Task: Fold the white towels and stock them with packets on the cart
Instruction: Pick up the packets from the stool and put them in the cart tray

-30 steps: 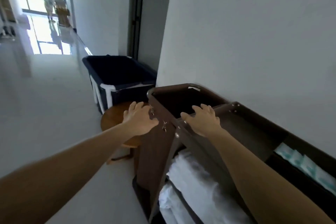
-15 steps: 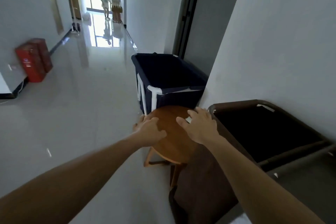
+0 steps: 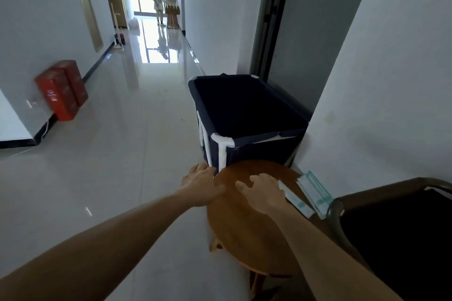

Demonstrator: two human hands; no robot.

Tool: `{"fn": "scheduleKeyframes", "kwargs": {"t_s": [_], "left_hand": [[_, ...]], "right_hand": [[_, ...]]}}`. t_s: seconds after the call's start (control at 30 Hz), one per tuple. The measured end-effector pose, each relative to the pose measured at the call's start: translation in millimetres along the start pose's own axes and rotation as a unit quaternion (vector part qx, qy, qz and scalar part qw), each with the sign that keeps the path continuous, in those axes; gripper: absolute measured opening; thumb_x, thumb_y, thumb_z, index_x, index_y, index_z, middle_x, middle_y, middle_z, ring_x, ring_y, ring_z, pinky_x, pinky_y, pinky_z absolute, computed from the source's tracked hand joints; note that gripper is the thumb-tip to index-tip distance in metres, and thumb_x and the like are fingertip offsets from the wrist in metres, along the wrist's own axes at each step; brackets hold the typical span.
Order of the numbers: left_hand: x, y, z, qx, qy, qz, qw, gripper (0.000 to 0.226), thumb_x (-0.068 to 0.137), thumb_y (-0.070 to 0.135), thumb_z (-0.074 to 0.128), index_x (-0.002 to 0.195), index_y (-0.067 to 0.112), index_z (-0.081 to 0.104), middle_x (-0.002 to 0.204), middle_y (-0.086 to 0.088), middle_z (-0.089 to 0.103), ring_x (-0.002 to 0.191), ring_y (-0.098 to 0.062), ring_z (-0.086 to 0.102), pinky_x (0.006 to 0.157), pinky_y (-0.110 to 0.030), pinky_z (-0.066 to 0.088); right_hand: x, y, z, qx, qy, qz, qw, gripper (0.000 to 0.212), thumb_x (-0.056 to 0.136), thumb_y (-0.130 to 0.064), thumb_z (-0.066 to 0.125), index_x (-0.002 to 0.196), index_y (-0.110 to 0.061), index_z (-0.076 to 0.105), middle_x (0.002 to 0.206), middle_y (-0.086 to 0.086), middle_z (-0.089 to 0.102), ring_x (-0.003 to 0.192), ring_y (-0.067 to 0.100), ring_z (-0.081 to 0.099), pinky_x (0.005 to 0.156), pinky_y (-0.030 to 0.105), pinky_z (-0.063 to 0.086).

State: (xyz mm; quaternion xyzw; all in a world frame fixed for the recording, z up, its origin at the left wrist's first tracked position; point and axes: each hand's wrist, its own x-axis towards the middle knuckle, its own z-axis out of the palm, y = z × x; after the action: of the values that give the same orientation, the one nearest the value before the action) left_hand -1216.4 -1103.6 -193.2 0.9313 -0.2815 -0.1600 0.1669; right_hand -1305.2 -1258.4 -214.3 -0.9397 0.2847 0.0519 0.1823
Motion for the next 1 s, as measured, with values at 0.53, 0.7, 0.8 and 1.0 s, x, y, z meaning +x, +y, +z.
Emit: {"fn": "scheduleKeyframes", "kwargs": {"t_s": [0.53, 0.7, 0.8, 1.0], "left_hand": [[266, -13, -8, -0.011, -0.164, 0.166, 0.972, 0.072, 0.09, 0.041, 0.056, 0.152, 0.014, 0.032, 0.156, -0.007, 0.029, 0.14, -0.025, 0.033, 0.11, -0.041, 0.039], [309, 17, 23, 0.019, -0.24, 0.227, 0.944, 0.074, 0.094, 0.046, 0.054, 0.155, 0.016, 0.025, 0.161, -0.006, 0.022, 0.146, -0.025, 0.025, 0.115, -0.045, 0.033], [328, 37, 46, 0.016, -0.275, 0.231, 0.933, 0.072, 0.095, 0.046, 0.054, 0.154, 0.017, 0.026, 0.159, -0.005, 0.025, 0.146, -0.024, 0.024, 0.116, -0.041, 0.031], [382, 69, 82, 0.047, -0.311, 0.204, 0.927, 0.073, 0.094, 0.048, 0.055, 0.154, 0.017, 0.027, 0.159, -0.006, 0.026, 0.146, -0.024, 0.025, 0.118, -0.041, 0.027]], "right_hand": [[177, 27, 32, 0.051, -0.028, 0.255, 0.965, 0.079, 0.089, -0.072, 0.033, 0.141, -0.015, 0.048, 0.14, 0.013, 0.051, 0.126, 0.032, 0.048, 0.105, 0.046, 0.042], [184, 54, 42, 0.095, -0.05, 0.32, 0.941, 0.067, 0.094, -0.061, 0.044, 0.14, -0.012, 0.049, 0.136, 0.011, 0.054, 0.122, 0.028, 0.053, 0.098, 0.035, 0.045], [198, 81, 50, 0.108, -0.058, 0.347, 0.93, 0.068, 0.094, -0.06, 0.045, 0.139, -0.009, 0.05, 0.137, 0.012, 0.055, 0.123, 0.029, 0.053, 0.101, 0.037, 0.046], [255, 137, 64, 0.17, -0.073, 0.384, 0.905, 0.063, 0.094, -0.055, 0.048, 0.136, -0.008, 0.052, 0.135, 0.014, 0.056, 0.12, 0.029, 0.055, 0.099, 0.036, 0.047]]}}
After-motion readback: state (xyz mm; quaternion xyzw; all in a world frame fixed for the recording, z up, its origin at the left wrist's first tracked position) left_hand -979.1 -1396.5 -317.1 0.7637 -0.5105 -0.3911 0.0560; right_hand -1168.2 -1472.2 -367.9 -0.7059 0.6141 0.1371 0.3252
